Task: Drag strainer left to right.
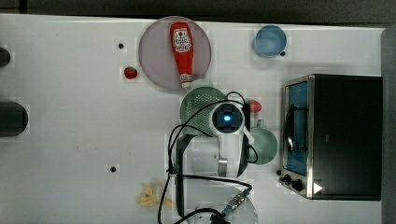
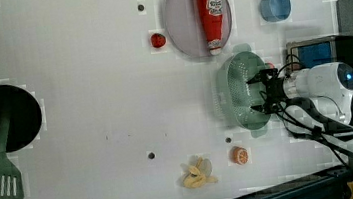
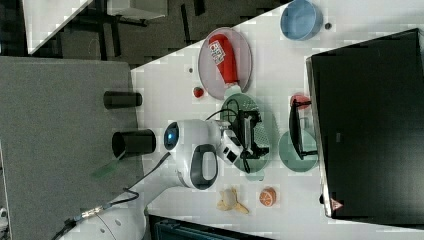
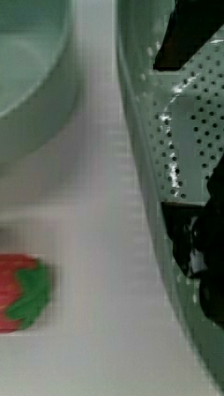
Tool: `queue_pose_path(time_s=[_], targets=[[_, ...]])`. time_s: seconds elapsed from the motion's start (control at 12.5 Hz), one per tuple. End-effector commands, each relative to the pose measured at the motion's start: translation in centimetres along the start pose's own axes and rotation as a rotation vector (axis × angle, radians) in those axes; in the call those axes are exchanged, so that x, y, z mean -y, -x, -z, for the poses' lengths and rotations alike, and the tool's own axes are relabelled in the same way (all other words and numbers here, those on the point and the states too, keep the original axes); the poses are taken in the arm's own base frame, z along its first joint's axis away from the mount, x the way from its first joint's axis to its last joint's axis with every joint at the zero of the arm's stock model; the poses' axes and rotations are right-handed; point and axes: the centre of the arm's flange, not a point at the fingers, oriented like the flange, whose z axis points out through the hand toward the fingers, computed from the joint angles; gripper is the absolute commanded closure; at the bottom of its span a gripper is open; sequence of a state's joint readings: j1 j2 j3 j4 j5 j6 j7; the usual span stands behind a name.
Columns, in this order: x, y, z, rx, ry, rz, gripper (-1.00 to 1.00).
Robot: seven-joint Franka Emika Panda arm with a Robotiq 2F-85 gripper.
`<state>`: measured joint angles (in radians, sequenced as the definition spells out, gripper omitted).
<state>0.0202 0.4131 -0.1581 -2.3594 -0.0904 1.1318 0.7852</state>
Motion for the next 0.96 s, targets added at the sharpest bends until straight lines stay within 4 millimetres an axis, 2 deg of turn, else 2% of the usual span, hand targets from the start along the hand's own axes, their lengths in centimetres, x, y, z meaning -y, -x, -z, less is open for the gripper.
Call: queue_pose_path(time_s=[0.08,0.24,0.48,0.72,0.96], targets=[[0.2,0.3,2.4,0.007,-0.030,0.185,-1.00],[0.6,1.3,4.6,0.007,-0.056,0.425,-1.00],[1.3,1.4,11.2,-0.010,-0.117,0.677,-1.00],[1.0,1.4,19.9,-0.005,-0.103,0.725,-1.00],[-0.3,1.3,29.6,0.006,-0.061,0.731,-1.00]])
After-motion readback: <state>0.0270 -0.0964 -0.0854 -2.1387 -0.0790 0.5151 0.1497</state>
